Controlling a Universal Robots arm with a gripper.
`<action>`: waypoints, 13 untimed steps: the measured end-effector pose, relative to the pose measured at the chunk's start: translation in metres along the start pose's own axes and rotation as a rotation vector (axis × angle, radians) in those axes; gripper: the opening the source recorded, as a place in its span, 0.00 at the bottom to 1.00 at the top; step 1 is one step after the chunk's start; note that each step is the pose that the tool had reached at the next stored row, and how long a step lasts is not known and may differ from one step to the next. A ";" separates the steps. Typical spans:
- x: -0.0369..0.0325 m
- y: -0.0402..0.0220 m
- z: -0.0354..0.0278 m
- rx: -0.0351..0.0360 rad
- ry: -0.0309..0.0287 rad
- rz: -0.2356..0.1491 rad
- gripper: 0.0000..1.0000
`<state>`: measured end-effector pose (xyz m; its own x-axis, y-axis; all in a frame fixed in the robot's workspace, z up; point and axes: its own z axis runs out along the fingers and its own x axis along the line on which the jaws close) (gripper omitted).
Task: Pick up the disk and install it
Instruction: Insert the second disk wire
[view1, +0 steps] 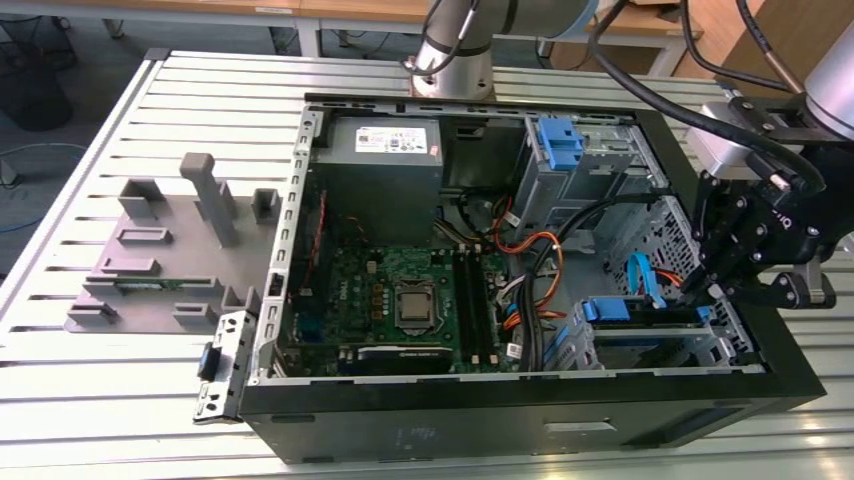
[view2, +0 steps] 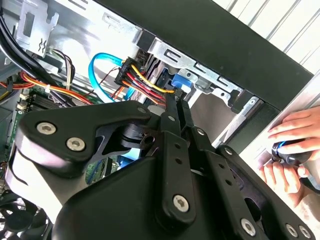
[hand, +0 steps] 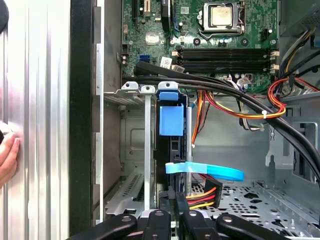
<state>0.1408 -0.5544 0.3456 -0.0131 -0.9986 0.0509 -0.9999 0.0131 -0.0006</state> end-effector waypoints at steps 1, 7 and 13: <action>0.0000 0.0000 0.0000 0.0000 0.0000 0.000 0.16; 0.0000 -0.0004 0.0001 0.0000 -0.0001 0.000 0.18; -0.0002 -0.0003 0.0049 0.0000 0.0000 0.000 0.24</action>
<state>0.1411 -0.5544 0.3406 -0.0129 -0.9986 0.0508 -0.9999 0.0129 -0.0006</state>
